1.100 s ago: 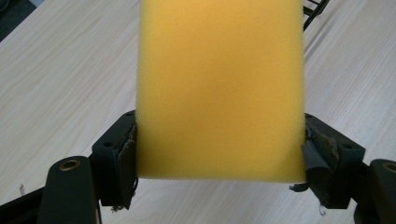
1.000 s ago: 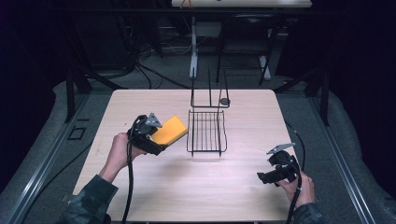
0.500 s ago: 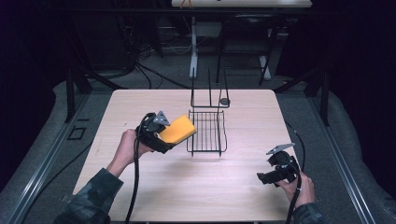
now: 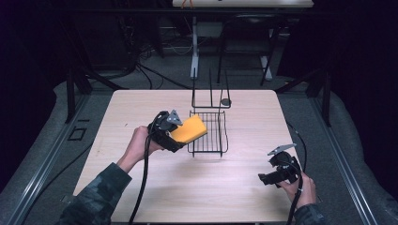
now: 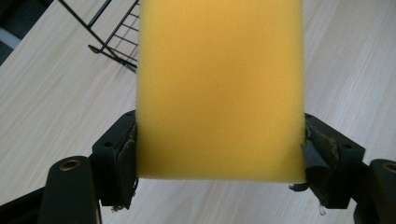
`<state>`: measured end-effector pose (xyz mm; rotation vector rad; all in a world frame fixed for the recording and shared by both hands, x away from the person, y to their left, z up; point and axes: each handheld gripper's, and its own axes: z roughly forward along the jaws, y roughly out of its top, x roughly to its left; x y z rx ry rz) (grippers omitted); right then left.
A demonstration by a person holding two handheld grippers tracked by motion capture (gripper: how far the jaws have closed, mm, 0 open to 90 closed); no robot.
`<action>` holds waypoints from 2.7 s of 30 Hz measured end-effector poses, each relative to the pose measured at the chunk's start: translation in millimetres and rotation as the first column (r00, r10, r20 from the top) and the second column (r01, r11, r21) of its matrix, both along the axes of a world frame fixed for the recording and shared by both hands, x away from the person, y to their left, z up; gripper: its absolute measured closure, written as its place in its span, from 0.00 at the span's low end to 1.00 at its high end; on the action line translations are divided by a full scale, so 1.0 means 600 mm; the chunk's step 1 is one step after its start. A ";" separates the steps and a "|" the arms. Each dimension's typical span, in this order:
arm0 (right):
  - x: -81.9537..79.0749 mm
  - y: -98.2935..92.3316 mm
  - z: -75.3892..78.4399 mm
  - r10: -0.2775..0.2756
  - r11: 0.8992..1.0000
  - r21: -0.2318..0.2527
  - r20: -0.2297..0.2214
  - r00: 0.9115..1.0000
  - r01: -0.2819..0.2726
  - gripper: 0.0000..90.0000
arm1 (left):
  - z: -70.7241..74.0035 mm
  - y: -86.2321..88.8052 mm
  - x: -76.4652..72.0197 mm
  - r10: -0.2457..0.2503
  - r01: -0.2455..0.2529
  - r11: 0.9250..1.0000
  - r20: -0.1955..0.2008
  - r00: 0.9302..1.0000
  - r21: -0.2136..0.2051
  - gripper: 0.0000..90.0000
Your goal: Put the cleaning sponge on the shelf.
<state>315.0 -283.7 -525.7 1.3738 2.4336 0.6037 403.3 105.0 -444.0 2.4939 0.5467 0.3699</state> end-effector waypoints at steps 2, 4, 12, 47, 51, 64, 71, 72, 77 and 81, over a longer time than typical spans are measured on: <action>0.000 0.000 0.000 0.000 1.000 -0.003 0.001 1.000 0.000 0.09 | 0.001 -0.006 0.001 -0.010 0.010 1.000 0.006 1.000 0.003 0.27; 0.000 0.001 0.000 -0.002 1.000 -0.002 -0.003 1.000 0.002 0.09 | 0.000 -0.012 0.003 -0.024 0.024 1.000 0.002 1.000 0.011 0.27; 0.000 0.001 -0.001 0.000 1.000 0.000 -0.003 1.000 0.000 0.09 | -0.002 -0.034 0.006 -0.055 0.055 0.998 0.003 0.998 0.024 0.27; -0.001 0.004 -0.002 0.010 1.000 -0.006 -0.011 1.000 -0.011 0.11 | -0.042 -0.096 0.035 -0.201 0.201 0.977 -0.004 0.979 0.074 0.27; 0.000 0.004 -0.002 0.012 1.000 -0.009 -0.010 1.000 -0.012 0.11 | -0.049 -0.098 0.040 -0.204 0.203 0.975 -0.002 0.979 0.086 0.27; -0.001 0.004 -0.003 0.011 1.000 0.006 -0.002 1.000 -0.011 0.10 | -0.071 -0.103 0.058 -0.226 0.226 0.967 -0.014 0.974 0.122 0.27; -0.001 0.003 -0.002 0.011 1.000 0.003 0.001 1.000 -0.011 0.10 | -0.080 -0.105 0.066 -0.226 0.227 0.964 -0.023 0.974 0.136 0.27; -0.001 0.004 -0.003 0.011 1.000 0.006 0.001 1.000 -0.011 0.10 | -0.081 -0.105 0.067 -0.229 0.230 0.963 -0.024 0.973 0.137 0.27; -0.001 0.004 -0.002 0.011 1.000 0.005 -0.005 1.000 -0.011 0.10 | -0.087 -0.108 0.071 -0.228 0.231 0.961 -0.039 0.973 0.151 0.27; -0.001 0.004 -0.003 0.012 1.000 0.006 -0.003 1.000 -0.011 0.10 | -0.091 -0.110 0.074 -0.233 0.237 0.958 -0.045 0.971 0.159 0.27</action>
